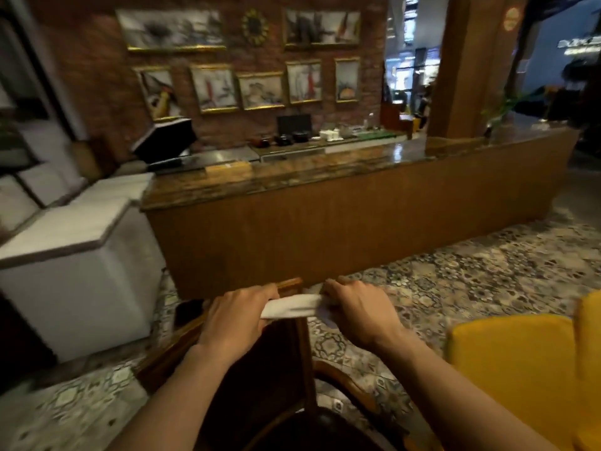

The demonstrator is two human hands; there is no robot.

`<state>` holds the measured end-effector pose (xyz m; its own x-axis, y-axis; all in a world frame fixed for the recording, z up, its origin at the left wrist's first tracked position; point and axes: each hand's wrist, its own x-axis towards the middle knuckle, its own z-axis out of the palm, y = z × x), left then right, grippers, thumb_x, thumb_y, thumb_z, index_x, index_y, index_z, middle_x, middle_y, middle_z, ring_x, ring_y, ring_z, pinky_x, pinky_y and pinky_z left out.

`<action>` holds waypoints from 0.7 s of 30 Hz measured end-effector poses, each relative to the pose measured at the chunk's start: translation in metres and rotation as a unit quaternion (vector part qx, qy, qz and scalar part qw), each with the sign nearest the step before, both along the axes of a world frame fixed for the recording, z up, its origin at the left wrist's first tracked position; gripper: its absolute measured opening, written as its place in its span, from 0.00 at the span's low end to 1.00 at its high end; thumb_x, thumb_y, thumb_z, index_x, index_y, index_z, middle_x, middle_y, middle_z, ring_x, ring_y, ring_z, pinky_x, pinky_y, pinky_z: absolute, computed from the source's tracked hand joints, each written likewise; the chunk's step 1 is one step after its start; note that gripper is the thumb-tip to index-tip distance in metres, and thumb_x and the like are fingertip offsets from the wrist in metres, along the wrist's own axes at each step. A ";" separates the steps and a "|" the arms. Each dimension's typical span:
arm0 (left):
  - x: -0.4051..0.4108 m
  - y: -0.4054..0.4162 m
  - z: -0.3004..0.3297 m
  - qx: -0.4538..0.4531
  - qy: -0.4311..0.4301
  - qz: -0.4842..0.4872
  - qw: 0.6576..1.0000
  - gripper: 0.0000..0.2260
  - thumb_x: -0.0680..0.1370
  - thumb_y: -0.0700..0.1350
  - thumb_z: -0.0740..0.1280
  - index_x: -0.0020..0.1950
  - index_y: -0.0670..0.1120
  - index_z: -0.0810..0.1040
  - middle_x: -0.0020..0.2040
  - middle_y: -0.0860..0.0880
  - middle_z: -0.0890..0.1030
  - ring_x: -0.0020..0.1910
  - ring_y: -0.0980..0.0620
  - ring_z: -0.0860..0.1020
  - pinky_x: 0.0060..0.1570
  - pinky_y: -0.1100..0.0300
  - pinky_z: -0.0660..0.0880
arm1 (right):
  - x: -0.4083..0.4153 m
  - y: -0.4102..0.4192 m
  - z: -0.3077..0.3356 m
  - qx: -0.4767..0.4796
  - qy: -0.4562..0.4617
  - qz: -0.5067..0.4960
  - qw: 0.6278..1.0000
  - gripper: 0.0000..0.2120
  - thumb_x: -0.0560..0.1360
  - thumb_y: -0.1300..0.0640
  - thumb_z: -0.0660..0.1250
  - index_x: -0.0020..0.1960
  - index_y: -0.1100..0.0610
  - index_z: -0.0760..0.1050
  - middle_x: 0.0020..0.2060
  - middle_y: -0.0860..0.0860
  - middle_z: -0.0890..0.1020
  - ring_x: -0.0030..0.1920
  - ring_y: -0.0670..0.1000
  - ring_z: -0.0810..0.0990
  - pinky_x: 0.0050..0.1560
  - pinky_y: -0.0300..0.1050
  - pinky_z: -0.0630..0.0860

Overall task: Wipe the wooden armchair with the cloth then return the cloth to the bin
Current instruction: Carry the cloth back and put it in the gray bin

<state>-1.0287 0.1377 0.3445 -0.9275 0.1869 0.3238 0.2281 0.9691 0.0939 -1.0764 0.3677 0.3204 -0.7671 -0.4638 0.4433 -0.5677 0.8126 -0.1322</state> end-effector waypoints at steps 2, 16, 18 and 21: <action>0.033 -0.036 0.007 -0.005 0.008 0.041 0.999 0.16 0.72 0.47 0.75 0.52 0.61 0.72 0.46 0.58 0.81 0.45 0.53 0.81 0.39 0.54 0.74 | 0.010 -0.040 0.009 0.000 -0.001 0.056 0.998 0.11 0.70 0.50 0.69 0.51 0.47 0.72 0.43 0.48 0.78 0.41 0.57 0.80 0.33 0.46 0.65; 0.429 -0.192 0.049 0.008 0.064 0.379 0.923 0.12 0.75 0.51 0.70 0.56 0.61 0.75 0.51 0.56 0.82 0.50 0.48 0.81 0.45 0.51 0.76 | 0.286 -0.292 0.067 0.010 0.057 0.371 0.927 0.14 0.75 0.51 0.69 0.59 0.47 0.73 0.50 0.50 0.80 0.46 0.57 0.81 0.41 0.52 0.76; 0.494 -0.199 0.053 0.001 0.053 0.429 0.902 0.11 0.75 0.51 0.71 0.56 0.60 0.74 0.52 0.56 0.82 0.50 0.49 0.81 0.46 0.49 0.77 | 0.339 -0.318 0.069 0.010 0.057 0.414 0.909 0.14 0.75 0.49 0.69 0.59 0.48 0.72 0.50 0.50 0.79 0.47 0.58 0.80 0.41 0.52 0.77; 0.581 -0.203 0.056 -0.007 0.054 0.505 0.861 0.13 0.75 0.48 0.72 0.56 0.61 0.74 0.53 0.56 0.82 0.50 0.50 0.81 0.47 0.50 0.77 | 0.412 -0.353 0.072 0.013 0.047 0.482 0.875 0.15 0.75 0.48 0.68 0.59 0.49 0.73 0.52 0.51 0.79 0.49 0.59 0.80 0.43 0.52 0.76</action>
<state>-0.4472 -0.0648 0.4006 -0.5839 -0.6930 0.4228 -0.7255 0.6792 0.1113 -0.6644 0.0144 0.3928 0.0266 -0.8863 0.4624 -0.9982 -0.0488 -0.0360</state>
